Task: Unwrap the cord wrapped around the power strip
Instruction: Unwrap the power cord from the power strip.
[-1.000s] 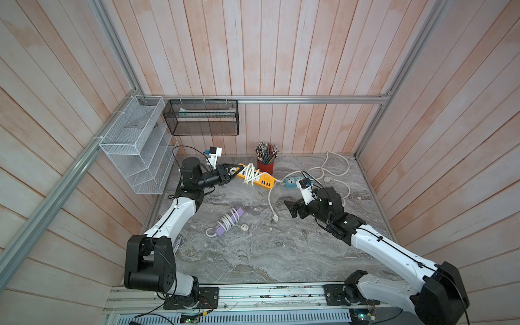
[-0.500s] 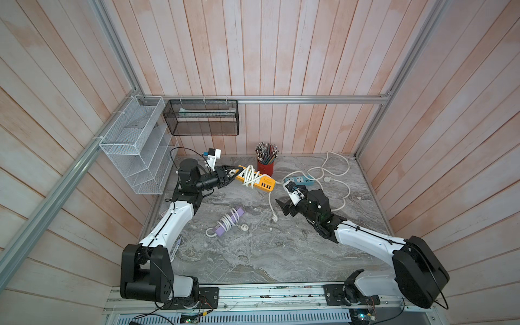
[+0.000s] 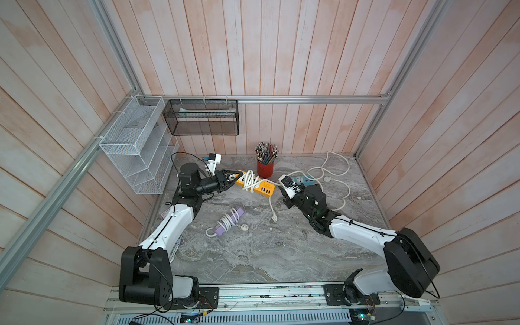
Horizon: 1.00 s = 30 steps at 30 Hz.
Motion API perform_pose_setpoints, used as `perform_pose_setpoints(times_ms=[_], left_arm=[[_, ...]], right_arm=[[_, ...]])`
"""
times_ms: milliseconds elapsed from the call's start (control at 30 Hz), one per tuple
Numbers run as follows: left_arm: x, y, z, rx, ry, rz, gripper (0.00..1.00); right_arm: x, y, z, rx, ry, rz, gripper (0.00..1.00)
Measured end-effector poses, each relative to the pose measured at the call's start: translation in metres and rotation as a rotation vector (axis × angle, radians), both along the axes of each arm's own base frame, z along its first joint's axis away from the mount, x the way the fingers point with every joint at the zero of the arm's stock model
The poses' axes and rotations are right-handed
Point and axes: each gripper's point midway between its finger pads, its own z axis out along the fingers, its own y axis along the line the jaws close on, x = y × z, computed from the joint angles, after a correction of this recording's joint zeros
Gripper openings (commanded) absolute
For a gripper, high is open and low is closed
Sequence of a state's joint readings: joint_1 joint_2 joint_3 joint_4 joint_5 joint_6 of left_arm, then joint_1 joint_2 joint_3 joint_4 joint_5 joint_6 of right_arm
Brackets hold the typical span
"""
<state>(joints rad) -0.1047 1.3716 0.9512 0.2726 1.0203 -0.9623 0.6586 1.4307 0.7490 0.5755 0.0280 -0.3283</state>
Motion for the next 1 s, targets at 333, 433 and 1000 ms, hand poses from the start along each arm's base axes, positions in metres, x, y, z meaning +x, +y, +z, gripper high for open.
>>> perform_pose_setpoints(times_ms=[333,433,1000], left_arm=[[0.0,0.0,0.0,0.0,-0.002,0.0,0.0],[0.0,0.0,-0.001,0.0,0.0,0.0,0.0],[-0.002,-0.001,-0.017,0.003,0.031,-0.002,0.0]], right_arm=[[-0.009,-0.003,0.009,0.02,0.019,0.007,0.0],[-0.015,-0.007,0.022,0.043,0.012,0.004,0.0],[-0.051,-0.008,0.074,0.077,0.007,0.053,0.0]])
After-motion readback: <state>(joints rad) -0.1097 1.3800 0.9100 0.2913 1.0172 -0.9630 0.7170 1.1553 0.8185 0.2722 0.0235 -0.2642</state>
